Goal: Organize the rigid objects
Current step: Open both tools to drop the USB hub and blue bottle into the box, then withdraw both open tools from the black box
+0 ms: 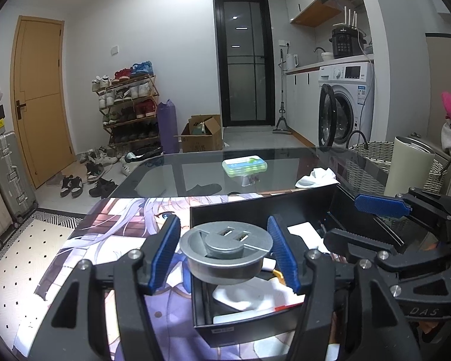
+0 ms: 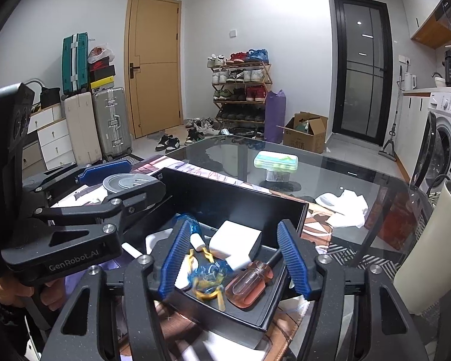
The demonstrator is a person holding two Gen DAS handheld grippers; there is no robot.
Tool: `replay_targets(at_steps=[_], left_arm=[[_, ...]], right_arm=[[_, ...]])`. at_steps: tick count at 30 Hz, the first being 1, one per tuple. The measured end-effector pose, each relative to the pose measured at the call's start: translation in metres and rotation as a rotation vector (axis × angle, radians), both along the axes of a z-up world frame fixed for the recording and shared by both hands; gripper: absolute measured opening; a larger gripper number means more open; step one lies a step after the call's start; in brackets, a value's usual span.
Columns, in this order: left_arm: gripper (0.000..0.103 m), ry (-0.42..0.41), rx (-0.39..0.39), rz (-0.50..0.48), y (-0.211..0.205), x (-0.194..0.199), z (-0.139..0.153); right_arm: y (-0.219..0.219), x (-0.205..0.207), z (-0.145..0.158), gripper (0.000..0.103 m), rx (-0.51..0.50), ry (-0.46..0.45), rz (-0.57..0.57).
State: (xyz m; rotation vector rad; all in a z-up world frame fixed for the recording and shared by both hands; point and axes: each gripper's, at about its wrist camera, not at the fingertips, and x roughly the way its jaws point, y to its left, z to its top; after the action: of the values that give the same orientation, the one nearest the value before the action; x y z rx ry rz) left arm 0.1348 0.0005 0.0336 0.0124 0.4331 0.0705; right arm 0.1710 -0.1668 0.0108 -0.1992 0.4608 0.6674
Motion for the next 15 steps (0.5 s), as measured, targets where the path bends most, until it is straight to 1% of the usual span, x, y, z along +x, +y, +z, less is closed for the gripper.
replay_targets(at_steps=[1,2,3,5,7,9,10,11,13,15], left_arm=[[0.067,0.000,-0.001,0.002,0.000,0.000,0.000],[0.068,0.001,-0.003,0.006,0.001,0.000,0.000],[0.073,0.003,-0.005,0.010,0.002,0.000,0.000],[0.075,0.007,-0.013,0.016,0.004,0.001,0.000],[0.082,0.011,-0.022,0.023,0.006,0.002,-0.001],[0.084,0.012,-0.029,0.022,0.007,0.002,-0.001],[0.087,0.011,-0.032,0.022,0.008,0.002,-0.001],[0.094,0.009,-0.034,0.024,0.008,0.002,-0.001],[0.103,-0.003,-0.040,0.031,0.009,-0.001,0.000],[0.103,-0.011,-0.055,0.021,0.011,-0.003,0.001]], right_arm=[[-0.001,-0.001,0.000,0.072,0.002,-0.006,0.001],[-0.002,-0.002,0.001,0.080,0.003,-0.017,-0.009],[-0.002,-0.003,0.001,0.089,0.004,-0.023,-0.024],[-0.007,-0.002,0.002,0.095,0.021,-0.024,-0.048],[-0.010,0.001,0.003,0.096,0.033,-0.012,-0.061],[-0.011,0.004,0.002,0.099,0.035,-0.002,-0.064],[-0.012,0.005,0.002,0.100,0.034,-0.003,-0.067],[-0.012,0.004,0.003,0.103,0.033,-0.007,-0.069],[-0.012,0.002,0.003,0.103,0.033,-0.020,-0.067],[-0.012,0.001,0.004,0.103,0.037,-0.029,-0.064]])
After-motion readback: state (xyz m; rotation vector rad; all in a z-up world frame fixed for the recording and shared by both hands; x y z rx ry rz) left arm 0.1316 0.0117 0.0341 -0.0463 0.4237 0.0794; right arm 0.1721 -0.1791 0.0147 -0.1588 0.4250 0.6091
